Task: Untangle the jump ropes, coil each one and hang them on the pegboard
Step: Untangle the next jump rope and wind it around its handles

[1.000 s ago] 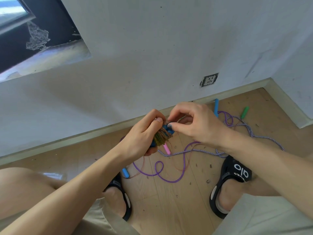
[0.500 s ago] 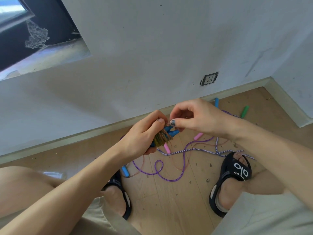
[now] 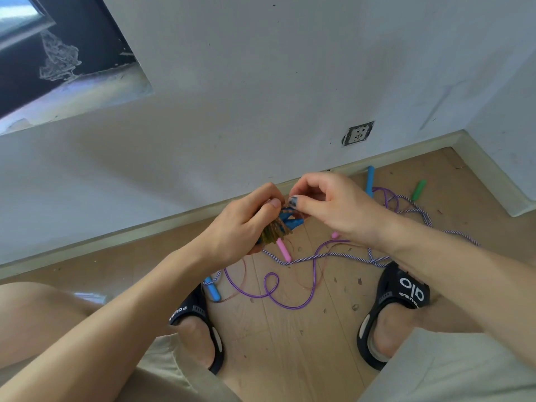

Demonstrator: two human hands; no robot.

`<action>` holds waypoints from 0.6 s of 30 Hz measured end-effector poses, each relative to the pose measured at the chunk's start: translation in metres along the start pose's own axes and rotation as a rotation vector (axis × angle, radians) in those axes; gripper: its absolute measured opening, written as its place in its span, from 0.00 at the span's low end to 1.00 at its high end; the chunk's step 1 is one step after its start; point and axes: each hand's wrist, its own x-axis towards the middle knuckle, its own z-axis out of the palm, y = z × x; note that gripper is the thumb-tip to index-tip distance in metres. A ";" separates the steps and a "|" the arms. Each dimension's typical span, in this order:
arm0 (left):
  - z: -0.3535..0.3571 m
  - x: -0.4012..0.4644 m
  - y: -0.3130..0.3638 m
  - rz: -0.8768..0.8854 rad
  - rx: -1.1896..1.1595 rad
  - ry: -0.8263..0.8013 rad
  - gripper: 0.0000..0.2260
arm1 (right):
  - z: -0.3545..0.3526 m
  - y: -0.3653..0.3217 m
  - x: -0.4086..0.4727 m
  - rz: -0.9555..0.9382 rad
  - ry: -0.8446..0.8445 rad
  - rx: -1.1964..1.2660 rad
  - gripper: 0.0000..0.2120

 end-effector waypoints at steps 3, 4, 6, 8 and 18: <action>0.001 0.001 -0.001 0.030 0.045 0.024 0.08 | 0.004 0.001 -0.001 0.065 0.020 0.082 0.06; 0.001 0.001 -0.001 0.044 0.063 0.035 0.08 | 0.005 0.001 -0.002 0.093 0.024 0.129 0.06; 0.002 0.003 -0.004 0.090 0.129 0.055 0.07 | 0.009 0.002 -0.002 0.151 0.039 0.249 0.07; 0.002 0.004 -0.006 0.128 0.204 0.075 0.07 | 0.013 0.004 -0.001 0.191 0.069 0.327 0.07; 0.002 0.001 -0.003 0.069 0.107 0.033 0.08 | 0.016 0.006 0.000 0.203 0.084 0.462 0.08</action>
